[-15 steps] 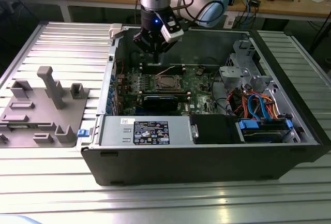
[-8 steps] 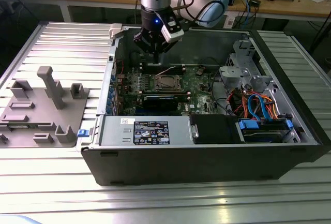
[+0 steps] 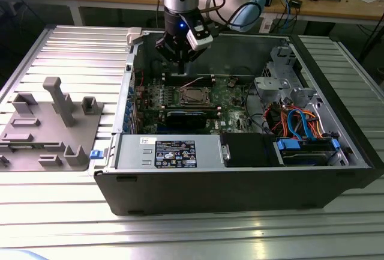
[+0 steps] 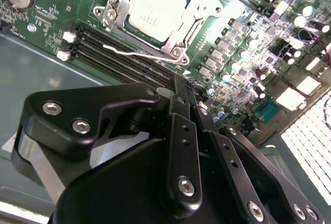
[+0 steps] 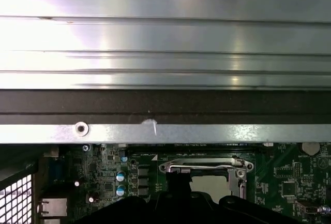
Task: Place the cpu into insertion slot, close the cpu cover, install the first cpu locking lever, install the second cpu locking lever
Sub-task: 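Install the first cpu locking lever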
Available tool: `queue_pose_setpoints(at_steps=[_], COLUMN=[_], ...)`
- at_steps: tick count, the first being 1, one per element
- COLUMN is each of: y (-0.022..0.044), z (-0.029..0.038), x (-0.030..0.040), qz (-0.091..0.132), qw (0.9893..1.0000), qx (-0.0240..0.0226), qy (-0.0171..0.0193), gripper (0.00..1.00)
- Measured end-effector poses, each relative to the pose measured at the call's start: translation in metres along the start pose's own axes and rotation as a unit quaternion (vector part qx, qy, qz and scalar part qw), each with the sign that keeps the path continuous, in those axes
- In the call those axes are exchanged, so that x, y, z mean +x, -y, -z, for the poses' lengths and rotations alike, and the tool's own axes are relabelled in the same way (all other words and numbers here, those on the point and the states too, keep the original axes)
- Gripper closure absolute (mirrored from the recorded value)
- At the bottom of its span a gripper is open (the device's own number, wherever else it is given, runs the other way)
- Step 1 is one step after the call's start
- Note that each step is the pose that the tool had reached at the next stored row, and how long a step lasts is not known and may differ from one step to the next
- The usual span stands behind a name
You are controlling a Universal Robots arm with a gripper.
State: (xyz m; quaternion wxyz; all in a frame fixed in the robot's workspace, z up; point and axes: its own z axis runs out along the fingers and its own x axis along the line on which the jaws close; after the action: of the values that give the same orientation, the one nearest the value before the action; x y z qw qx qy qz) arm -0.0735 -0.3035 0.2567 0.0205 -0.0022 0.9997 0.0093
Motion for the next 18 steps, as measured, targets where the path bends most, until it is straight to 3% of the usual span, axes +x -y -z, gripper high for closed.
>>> queue_pose_setpoints(at_steps=[1, 5, 14, 18], y=[0.0003, 0.0005, 0.0007, 0.0008], z=[-0.0013, -0.0064, -0.0135, -0.0171], x=[-0.0002, -0.0016, -0.0148, -0.0212], qz=[0.0, -0.004, -0.005, -0.005], qw=[1.0, 0.9999, 0.9999, 0.9999], qx=[-0.0058, -0.0105, -0.0113, -0.0147], qy=[0.0001, 0.0001, -0.0002, -0.0009], gripper=[0.89, 0.89, 0.89, 0.89])
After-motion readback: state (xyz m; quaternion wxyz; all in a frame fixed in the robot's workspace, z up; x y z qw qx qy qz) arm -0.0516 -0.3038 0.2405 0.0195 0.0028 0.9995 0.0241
